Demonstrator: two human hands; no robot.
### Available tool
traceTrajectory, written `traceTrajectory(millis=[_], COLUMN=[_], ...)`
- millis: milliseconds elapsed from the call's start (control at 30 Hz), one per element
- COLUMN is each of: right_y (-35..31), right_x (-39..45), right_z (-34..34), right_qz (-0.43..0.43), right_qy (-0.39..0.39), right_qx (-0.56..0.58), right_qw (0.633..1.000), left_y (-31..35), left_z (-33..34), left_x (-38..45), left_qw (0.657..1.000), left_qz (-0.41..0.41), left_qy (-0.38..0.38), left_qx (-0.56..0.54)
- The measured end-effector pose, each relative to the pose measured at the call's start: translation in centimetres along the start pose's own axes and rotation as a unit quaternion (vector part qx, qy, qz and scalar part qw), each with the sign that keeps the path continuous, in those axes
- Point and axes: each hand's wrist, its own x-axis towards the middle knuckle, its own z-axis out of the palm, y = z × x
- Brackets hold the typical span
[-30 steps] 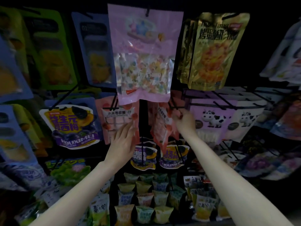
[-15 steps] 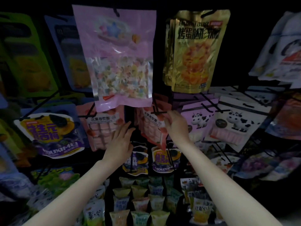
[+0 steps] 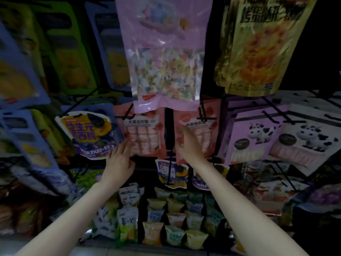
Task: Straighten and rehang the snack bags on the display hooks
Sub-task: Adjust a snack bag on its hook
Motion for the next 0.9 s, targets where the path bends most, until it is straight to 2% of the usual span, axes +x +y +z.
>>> traceTrajectory(millis=[133,233,267,333,400,600,767,833,900], right_y=[-3.3,-4.8,-5.0,-6.0,-7.2,-9.5,-9.3,-8.5,-6.7], right_x=[2.7,3.5,3.5,3.2,2.6,-1.0,-5.8,-7.4,-8.8], right_z=[3.9,5.0,5.2,5.7,6.1,5.1,-0.2,-2.1,-3.5], right_qz=[0.017,0.08,0.099,0.106,0.078,0.028,0.031,0.047,0.072], right_qy=[-0.009,0.094,0.107,0.07,0.033,0.027,-0.026,-0.041,-0.021], right_qx=[0.112,0.155,0.173,0.216,0.184,0.129,0.164,0.152,0.16], right_qw=[0.994,0.98,0.974,0.968,0.979,0.991,0.986,0.986,0.984], left_y=[-2.1,-3.5,-3.9,-4.9,-5.8,-6.8,-5.1,-3.4,-1.3], left_z=[-1.9,-3.1,-3.3,-3.6,-3.6,-3.7,-3.1,-2.4,-1.8], left_x=[0.1,0.0,-0.1,0.0,0.2,1.5,2.3,2.2,2.2], left_qw=[0.999,0.998,0.997,0.995,0.993,0.979,0.939,0.923,0.901], left_qz=[0.002,0.027,0.031,0.035,0.046,0.095,0.165,0.136,0.118], left_qy=[0.016,0.029,0.031,0.03,0.019,0.019,-0.035,-0.051,-0.066], left_qx=[-0.031,-0.055,-0.066,-0.086,-0.103,-0.182,-0.299,-0.355,-0.411])
